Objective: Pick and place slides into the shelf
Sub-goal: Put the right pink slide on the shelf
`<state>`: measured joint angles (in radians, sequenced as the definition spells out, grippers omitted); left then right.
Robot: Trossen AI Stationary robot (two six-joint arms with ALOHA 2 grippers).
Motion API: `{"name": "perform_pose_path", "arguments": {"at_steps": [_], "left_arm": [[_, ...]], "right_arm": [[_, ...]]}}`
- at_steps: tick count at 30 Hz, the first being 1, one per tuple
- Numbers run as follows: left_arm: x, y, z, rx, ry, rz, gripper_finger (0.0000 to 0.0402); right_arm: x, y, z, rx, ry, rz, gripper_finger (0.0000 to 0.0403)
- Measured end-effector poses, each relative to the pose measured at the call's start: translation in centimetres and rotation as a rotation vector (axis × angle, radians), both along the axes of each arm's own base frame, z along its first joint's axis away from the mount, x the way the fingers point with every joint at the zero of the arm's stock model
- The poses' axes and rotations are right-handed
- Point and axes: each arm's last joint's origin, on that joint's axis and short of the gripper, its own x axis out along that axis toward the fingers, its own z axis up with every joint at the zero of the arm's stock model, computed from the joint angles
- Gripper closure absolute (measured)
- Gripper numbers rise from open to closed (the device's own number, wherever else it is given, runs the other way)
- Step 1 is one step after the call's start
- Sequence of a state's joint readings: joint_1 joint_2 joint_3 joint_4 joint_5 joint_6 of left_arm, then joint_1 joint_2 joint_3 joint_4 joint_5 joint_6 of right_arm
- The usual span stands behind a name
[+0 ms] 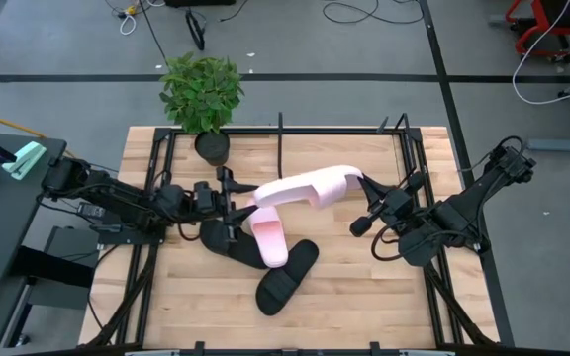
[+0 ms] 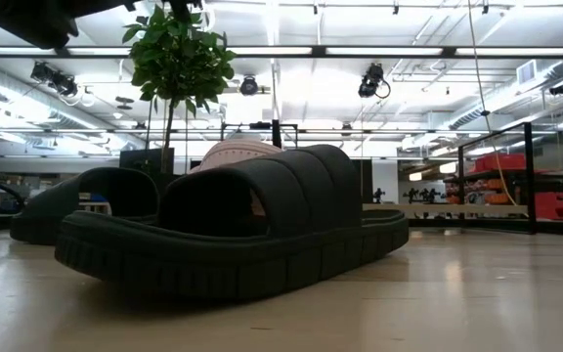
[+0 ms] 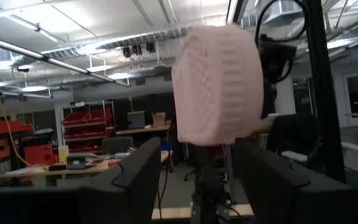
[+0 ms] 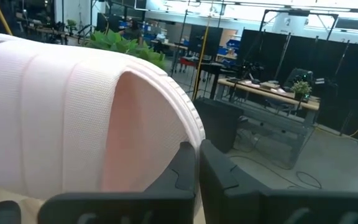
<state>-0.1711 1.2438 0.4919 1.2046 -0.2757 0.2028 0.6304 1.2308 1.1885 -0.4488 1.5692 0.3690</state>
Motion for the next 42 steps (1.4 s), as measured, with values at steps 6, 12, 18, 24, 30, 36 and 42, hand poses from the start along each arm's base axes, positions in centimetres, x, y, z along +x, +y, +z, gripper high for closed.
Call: {"name": "perform_pose_path", "arguments": {"at_steps": [6,12,18,24,30,36,42], "left_arm": [[-0.1,0.0,0.3,-0.014,-0.035,-0.006,0.0181],[-0.1,-0.1,0.3,-0.043,-0.042,-0.059,0.0177],[0.1,-0.1,-0.2,0.016,0.022,-0.027,0.0178],[0.1,0.6,0.0,-0.008,0.002,0.012,0.0175],[0.4,1.0,1.2,-0.039,-0.044,0.017,0.0175],[1.2,0.9,2.6,-0.054,-0.038,0.009,0.0173],[1.7,1.0,1.7,-0.043,0.075,0.016,0.0180]], "right_arm": [[0.1,0.0,-0.1,0.010,-0.010,0.002,0.0399],[0.8,-0.9,-0.2,0.016,-0.016,-0.043,0.0399],[1.1,-1.4,-0.2,0.007,0.000,-0.062,0.0399],[1.2,-1.4,-0.2,0.029,-0.015,-0.046,0.0399],[2.0,-2.0,0.0,0.080,-0.029,-0.009,0.0399],[3.5,-2.5,0.4,0.074,-0.004,0.025,0.0399],[4.0,-2.5,2.2,0.027,-0.017,0.061,0.0399]]}}
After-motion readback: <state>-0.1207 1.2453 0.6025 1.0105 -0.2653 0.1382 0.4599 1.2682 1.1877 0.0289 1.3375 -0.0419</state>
